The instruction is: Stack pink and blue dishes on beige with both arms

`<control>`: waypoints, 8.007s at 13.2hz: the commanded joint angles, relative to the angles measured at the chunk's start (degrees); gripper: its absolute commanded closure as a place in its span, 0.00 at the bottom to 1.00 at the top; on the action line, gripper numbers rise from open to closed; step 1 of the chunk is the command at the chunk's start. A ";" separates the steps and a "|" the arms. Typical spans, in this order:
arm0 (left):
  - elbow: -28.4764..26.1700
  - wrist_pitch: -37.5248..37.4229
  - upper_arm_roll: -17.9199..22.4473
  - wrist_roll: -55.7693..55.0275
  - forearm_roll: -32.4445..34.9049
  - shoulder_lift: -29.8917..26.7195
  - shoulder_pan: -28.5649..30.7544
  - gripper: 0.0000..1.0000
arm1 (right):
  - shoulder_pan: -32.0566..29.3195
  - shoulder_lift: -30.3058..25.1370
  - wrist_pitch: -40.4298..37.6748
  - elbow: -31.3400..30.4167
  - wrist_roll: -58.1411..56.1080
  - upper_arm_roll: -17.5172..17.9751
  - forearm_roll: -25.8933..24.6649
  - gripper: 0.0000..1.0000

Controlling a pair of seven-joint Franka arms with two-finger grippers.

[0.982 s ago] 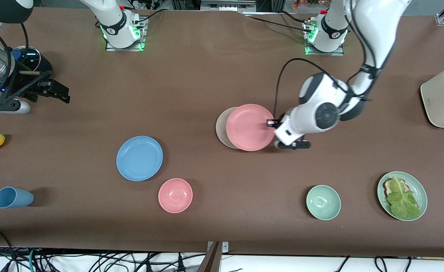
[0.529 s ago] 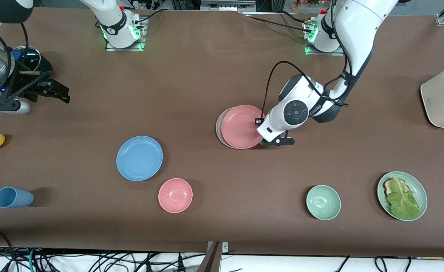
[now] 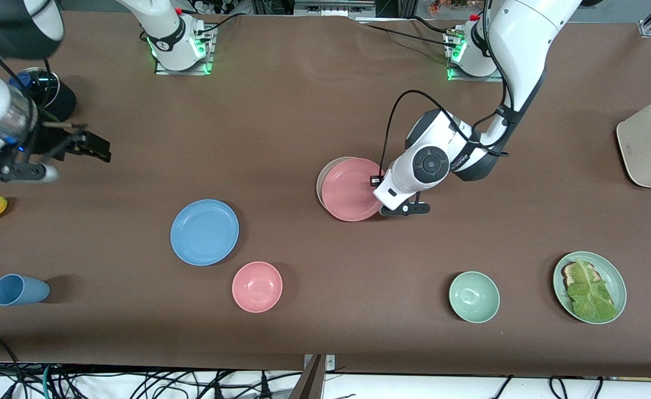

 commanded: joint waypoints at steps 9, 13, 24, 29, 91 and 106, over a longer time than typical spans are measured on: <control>2.22 -6.28 0.47 1.35 1.81 -3.04 10.75 0.00 | 0.73 14.94 13.55 2.59 -3.04 0.15 1.11 0.00; 2.22 -8.12 0.91 5.32 3.11 -3.75 17.70 0.00 | 1.17 26.01 29.55 3.64 -2.42 1.90 3.05 0.01; 10.92 -22.27 3.71 24.29 8.31 -7.07 28.01 0.00 | -0.06 29.82 37.11 -5.21 -4.62 2.17 3.22 0.19; 8.64 -28.59 17.93 26.06 3.14 -19.98 15.72 0.00 | -0.06 29.82 41.71 -8.48 -4.80 2.34 3.57 0.24; 12.59 -29.31 23.94 34.33 -1.18 -29.77 9.89 0.00 | 26.22 21.13 36.10 -2.60 39.77 5.17 5.77 0.00; 14.44 -29.40 23.67 34.50 -2.85 -29.68 12.62 0.00 | 25.25 6.27 4.54 4.00 14.90 -16.36 6.74 0.00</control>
